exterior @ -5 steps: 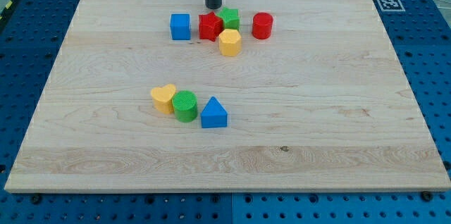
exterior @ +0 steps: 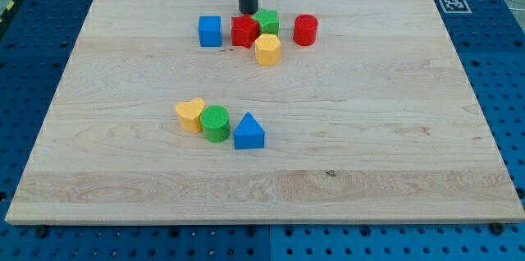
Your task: Separate red star and the green star
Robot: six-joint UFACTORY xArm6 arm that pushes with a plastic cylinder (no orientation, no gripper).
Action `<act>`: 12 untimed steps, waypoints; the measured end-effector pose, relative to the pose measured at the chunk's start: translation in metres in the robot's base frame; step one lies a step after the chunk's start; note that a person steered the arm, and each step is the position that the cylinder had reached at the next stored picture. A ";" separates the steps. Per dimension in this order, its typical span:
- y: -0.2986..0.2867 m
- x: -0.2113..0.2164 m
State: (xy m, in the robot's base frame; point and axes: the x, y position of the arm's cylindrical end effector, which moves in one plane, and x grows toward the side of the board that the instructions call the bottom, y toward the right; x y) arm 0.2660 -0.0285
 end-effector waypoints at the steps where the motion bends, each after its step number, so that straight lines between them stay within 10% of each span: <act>1: 0.003 0.000; 12: 0.000 0.000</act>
State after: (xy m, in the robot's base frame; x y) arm 0.2661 -0.0282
